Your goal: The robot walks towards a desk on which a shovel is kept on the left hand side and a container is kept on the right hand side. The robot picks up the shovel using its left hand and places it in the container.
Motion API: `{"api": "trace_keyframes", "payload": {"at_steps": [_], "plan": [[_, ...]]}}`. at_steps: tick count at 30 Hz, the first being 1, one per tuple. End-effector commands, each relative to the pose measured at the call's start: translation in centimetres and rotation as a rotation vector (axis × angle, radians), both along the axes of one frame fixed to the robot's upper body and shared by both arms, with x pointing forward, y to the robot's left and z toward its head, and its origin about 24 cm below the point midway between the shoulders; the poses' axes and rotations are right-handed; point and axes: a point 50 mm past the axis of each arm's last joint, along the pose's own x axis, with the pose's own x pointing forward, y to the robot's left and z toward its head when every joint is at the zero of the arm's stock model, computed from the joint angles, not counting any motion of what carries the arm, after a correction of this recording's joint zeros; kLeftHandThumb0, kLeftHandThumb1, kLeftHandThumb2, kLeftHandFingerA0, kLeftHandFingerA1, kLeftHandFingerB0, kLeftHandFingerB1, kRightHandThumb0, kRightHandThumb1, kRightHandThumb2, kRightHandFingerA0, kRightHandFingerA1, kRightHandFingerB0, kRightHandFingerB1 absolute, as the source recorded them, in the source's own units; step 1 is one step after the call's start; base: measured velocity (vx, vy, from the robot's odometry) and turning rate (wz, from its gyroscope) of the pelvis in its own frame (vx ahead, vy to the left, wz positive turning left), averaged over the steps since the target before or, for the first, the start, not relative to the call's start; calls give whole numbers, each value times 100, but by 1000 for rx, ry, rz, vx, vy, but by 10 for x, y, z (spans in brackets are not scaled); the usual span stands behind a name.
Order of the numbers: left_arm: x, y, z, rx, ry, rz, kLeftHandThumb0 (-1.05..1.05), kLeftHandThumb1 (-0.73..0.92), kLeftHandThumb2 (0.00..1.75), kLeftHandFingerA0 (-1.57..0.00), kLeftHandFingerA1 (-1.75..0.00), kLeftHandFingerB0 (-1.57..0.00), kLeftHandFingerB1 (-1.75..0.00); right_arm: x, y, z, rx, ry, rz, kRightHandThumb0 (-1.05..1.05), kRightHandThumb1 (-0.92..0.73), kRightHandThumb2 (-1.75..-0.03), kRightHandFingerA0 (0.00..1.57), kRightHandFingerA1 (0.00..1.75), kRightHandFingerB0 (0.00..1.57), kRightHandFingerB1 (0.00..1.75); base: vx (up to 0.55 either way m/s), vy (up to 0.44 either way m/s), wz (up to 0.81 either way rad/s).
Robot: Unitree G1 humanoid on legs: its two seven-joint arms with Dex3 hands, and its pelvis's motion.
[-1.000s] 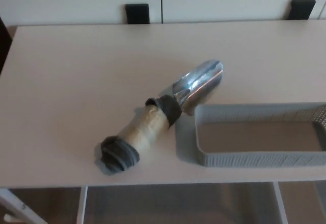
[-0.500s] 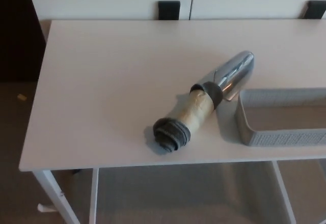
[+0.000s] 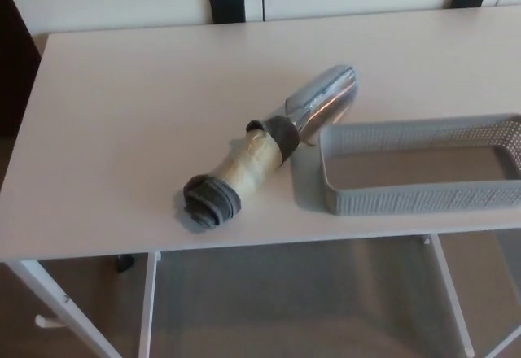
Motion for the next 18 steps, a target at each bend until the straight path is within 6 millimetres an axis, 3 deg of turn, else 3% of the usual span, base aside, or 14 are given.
{"api": "trace_keyframes", "payload": {"at_steps": [1, 7, 13, 14, 18], "plan": [[3, 6, 2, 37, -20, -13, -66, 66, 86, -28, -42, -20, -39, 1, -1, -1, -7, 4, 8, -40, -70, -60, 50, 50, 34, 42, -83, 118, -1], [9, 8, 3, 41, -28, -14, -67, 66, 86, -27, -42, -20, -39, 5, 0, -2, -18, -18, 24, -39, -70, -60, 49, 50, 33, 42, -31, 233, 12], [15, 9, 6, 57, -47, -12, -68, 65, 87, -29, -43, -22, -40, 10, 0, -1, -14, -22, 19, -40, -69, -60, 51, 49, 35, 42, 36, 34, 7], [15, 9, 6, 58, -51, -13, -65, 75, 64, -37, -33, -25, -29, 11, 0, -1, -14, -23, 18, -39, -69, -60, 52, 50, 35, 42, 36, -38, 9], [17, 10, 6, 47, -56, 1, -64, 75, 63, -36, -32, -24, -29, 16, 1, 0, -15, -30, 26, -41, -70, -61, 51, 50, 35, 42, 5, -48, 6]]}}
